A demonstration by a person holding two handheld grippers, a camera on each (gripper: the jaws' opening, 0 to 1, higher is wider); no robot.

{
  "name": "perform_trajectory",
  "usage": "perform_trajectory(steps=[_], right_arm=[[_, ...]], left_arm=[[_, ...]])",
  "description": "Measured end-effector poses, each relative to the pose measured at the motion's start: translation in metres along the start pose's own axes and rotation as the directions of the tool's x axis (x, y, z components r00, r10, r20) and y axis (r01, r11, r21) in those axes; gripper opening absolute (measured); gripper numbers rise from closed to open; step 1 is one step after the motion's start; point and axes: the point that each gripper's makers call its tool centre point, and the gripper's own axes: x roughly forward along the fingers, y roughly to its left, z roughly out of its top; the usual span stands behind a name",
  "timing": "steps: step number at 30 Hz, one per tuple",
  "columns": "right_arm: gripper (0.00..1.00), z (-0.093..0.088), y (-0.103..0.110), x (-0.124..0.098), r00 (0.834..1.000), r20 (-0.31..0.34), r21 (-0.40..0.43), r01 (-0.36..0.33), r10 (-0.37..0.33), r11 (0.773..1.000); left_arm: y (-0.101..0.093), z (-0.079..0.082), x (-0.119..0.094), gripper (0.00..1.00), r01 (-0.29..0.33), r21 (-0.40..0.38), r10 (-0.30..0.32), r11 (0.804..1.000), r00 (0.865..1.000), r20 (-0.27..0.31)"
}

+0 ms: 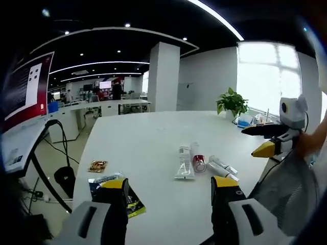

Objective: Arrange the skincare products in the storage area until every visible bottle or jar stands upright without overlapping.

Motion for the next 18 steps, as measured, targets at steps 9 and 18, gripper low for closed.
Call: perform_trajectory(steps=[9,18], right_arm=[[0.67,-0.006,0.001,-0.001,1.0,-0.027,-0.052,-0.011,0.01,0.999],[0.64,-0.011,0.002,0.0,0.999,-0.052,-0.091,-0.016,0.012,0.996]], left_arm=[[0.001,0.007,-0.002,0.67,-0.016,0.016,0.016,1.0,1.0,0.027],[0.002,0.008,-0.001,0.67,-0.026,0.03,0.026,0.999,0.999,0.024]])
